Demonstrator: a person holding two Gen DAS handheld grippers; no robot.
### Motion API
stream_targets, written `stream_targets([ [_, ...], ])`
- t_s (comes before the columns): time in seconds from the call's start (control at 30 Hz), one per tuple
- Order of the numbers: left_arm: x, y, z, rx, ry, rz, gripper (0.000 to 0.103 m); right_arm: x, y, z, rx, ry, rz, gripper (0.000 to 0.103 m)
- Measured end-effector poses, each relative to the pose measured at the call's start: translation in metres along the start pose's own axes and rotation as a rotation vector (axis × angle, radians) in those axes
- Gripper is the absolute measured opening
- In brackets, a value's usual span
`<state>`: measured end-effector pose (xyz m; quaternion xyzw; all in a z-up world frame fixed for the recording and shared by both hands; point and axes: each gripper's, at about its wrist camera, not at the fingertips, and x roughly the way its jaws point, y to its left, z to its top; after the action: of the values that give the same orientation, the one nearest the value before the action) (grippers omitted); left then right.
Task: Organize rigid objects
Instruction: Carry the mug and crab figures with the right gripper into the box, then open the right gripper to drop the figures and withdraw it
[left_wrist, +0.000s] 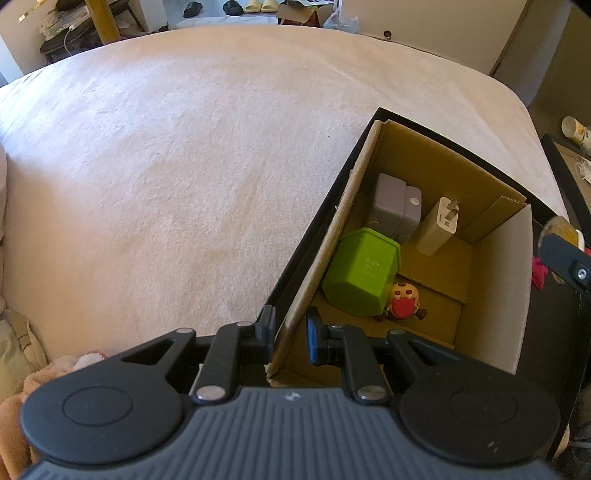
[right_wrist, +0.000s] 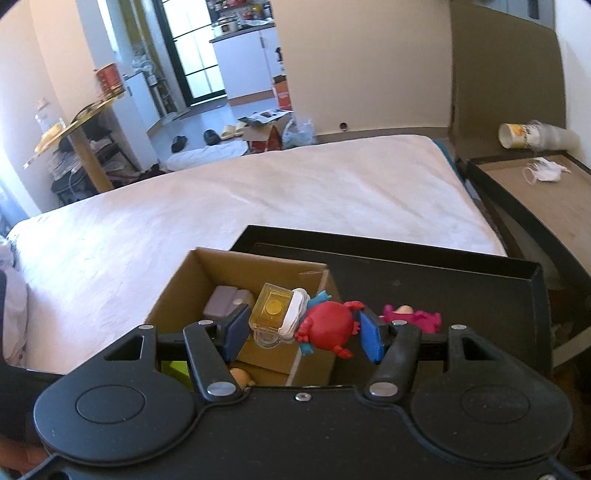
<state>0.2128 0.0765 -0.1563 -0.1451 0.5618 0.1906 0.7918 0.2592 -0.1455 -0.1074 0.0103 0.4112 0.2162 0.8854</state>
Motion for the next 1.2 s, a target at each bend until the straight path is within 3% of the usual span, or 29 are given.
stream_targets([
  [0.53,0.001,0.002,0.001,0.002,-0.001,-0.025,0.016,0.023,0.043,-0.002,-0.117,0.073,0.047,0.06],
  [0.87,0.002,0.006,0.003,0.005,-0.002,-0.045,0.016,0.044,0.051,-0.012,-0.185,0.133,0.0,0.061],
  [1.2,0.002,0.007,0.004,-0.006,-0.005,-0.049,0.016,0.045,0.059,-0.01,-0.236,0.104,-0.065,0.062],
])
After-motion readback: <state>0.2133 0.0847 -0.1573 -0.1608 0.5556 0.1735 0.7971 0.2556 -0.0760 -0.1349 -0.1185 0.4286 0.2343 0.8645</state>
